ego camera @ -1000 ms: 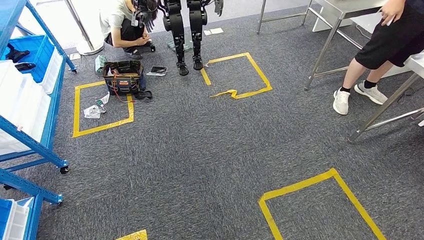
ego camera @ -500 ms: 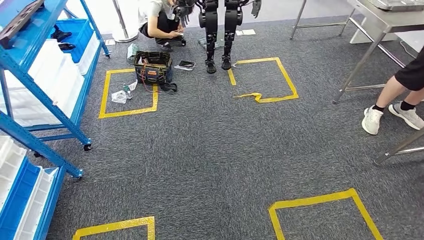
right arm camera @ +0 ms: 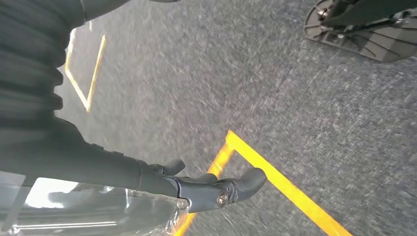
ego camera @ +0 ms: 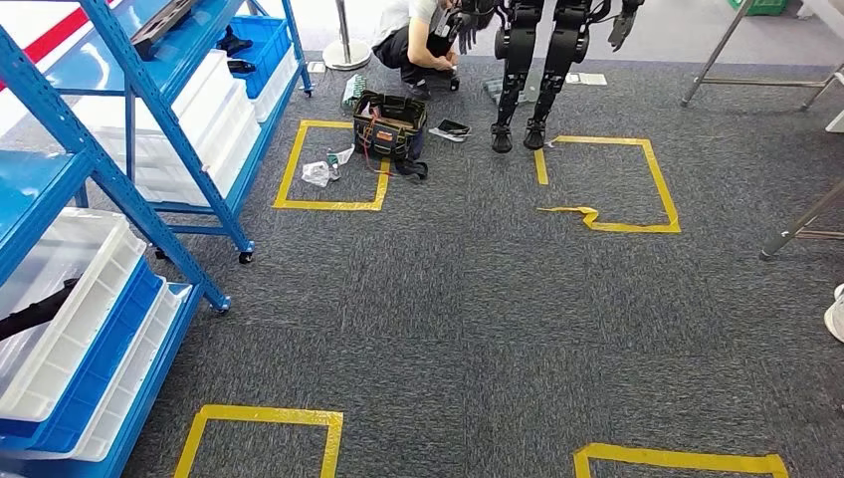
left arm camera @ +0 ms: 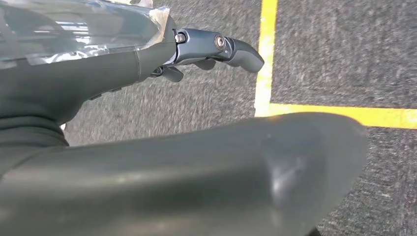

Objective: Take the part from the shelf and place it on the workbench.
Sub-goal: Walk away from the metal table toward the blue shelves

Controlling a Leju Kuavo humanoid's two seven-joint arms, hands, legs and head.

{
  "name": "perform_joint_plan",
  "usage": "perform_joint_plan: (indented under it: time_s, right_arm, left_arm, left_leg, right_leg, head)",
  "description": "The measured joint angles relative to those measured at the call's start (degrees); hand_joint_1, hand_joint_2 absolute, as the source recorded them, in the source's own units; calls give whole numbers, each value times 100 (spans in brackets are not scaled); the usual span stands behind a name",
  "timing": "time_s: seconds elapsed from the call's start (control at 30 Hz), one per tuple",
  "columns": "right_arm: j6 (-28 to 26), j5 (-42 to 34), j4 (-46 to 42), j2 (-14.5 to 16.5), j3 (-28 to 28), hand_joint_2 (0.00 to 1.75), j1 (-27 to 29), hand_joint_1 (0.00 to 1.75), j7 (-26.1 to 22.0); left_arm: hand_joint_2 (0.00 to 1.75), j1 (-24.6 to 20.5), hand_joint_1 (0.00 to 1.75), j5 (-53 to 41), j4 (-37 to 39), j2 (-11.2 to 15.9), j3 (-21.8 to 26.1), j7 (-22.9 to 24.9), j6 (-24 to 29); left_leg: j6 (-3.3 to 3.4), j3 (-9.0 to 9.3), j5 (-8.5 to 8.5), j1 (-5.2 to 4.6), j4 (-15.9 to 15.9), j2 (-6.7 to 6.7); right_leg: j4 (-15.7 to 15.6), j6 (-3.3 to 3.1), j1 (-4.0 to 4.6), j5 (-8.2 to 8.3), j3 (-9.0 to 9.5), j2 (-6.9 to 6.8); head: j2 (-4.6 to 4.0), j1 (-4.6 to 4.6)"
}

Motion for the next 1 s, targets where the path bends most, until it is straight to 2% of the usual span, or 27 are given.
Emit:
perform_joint_plan:
  time_s: [0.03, 0.07, 0.1, 0.17, 0.2, 0.23, 0.27, 0.3, 0.33, 0.4, 0.43, 0.47, 0.5, 0.57, 0.7, 1.0]
  right_arm:
    - [0, -1, 1, 2, 0, 175, -6, 0, 1]
    - [0, 1, 1, 4, 0, 131, -12, 0, 2]
    - [-1, 5, 1, 3, -1, 87, -13, 0, 3]
    - [-11, 22, 1, -2, -2, 0, -3, 0, 3]
    - [-19, 29, 2, -8, -2, 0, 6, 0, 3]
    - [-27, 34, 3, -11, -2, 0, 12, 0, 3]
    - [-32, 36, 4, -13, -2, 0, 12, 0, 3]
    - [-34, 36, 5, -15, -2, 0, 9, 0, 3]
    - [-35, 35, 5, -15, -1, 0, 1, 0, 3]
    - [-35, 33, 5, -14, -1, 0, -18, 0, 3]
    - [-35, 33, 5, -12, -2, 0, -28, 0, 3]
    - [-36, 31, 5, -11, -2, 0, -36, 0, 3]
    - [-37, 30, 5, -11, -2, 0, -40, 0, 3]
    - [-37, 26, 5, -13, -2, 0, -40, 0, 4]
    - [-37, 26, 5, -6, -1, 0, -45, 0, 5]
    - [-37, 20, 5, -7, -2, 0, -41, 0, 5]
  left_arm:
    - [0, 10, 0, -2, 0, -1, 0, 4, 4]
    - [0, 22, 0, -4, 0, -1, 0, 9, 11]
    - [0, 30, 0, -5, 1, -2, 0, 11, 21]
    - [0, 26, 0, -5, 1, -5, 0, 13, 42]
    - [0, 19, 0, -5, 1, -7, 0, 12, 50]
    - [0, 14, 0, -5, 1, -10, 0, 9, 55]
    - [0, 16, 0, -4, 1, -13, 0, 7, 58]
    - [0, 21, 0, -4, 2, -15, 0, 4, 61]
    - [0, 26, 0, -3, 2, -16, 0, 1, 63]
    - [0, 30, 0, -4, 2, -15, 0, -3, 66]
    - [0, 27, 0, -4, 2, -14, 0, -5, 67]
    - [0, 23, 0, -5, 2, -14, -1, -7, 67]
    - [0, 21, 0, -5, 2, -15, -1, -8, 67]
    - [0, 20, 0, -5, 2, -20, -1, -9, 71]
    - [0, 20, 0, -5, 2, -20, -1, -9, 73]
    - [0, 20, 0, -7, 2, -20, -2, -25, 73]
  left_leg:
    - [-35, -19, 19, 8, -12, -51]
    - [-64, -38, 20, 20, -9, -39]
    - [-89, -75, -25, 24, 51, 73]
    - [-121, -280, -311, 21, 487, 438]
    - [-135, -450, -515, 20, 854, 594]
    - [-145, -630, -691, 27, 1240, 660]
    - [-149, -759, -787, 32, 1522, 687]
    - [-147, -791, -777, 34, 1616, 697]
    - [-137, -707, -664, 34, 1488, 702]
    - [-91, -285, -322, 29, 750, 744]
    - [-65, -88, -209, 15, 395, 776]
    - [-53, 42, -144, 3, 150, 804]
    - [-53, 98, -134, -11, 33, 824]
    - [-69, 105, -125, -36, 6, 812]
    - [-31, 104, -135, -76, 10, 803]
    - [-1, 95, -127, -82, 18, 800]
  right_leg:
    - [-3, -51, 14, 18, 6, -64]
    - [-8, -95, 13, 36, 15, -122]
    - [-17, -140, 9, 53, 22, -183]
    - [-33, -226, 8, 70, 16, -308]
    - [-33, -256, 31, 66, 11, -369]
    - [-31, -278, 53, 63, 4, -431]
    - [-30, -288, 69, 61, -2, -489]
    - [-29, -291, 80, 59, -5, -533]
    - [-28, -291, 85, 58, -2, -564]
    - [-28, -290, 88, 55, 16, -595]
    - [-23, -279, 110, 49, 19, -603]
    - [-10, -275, 132, 38, 13, -608]
    - [-1, -274, 151, 27, -1, -611]
    - [6, -279, 160, 14, -29, -620]
    - [-21, -254, 127, 30, -33, -626]
    - [-36, -213, 116, 55, 4, -625]
  head:
    - [0, -7]
    - [0, -16]
    - [0, -30]
    - [0, -65]
    - [0, -81]
    - [0, -88]
    - [0, -87]
    - [0, -89]
    - [0, -90]
    - [0, -91]
    - [0, -87]
    - [0, -86]
    - [0, -83]
    - [0, -81]
    - [0, -78]
    - [0, -76]
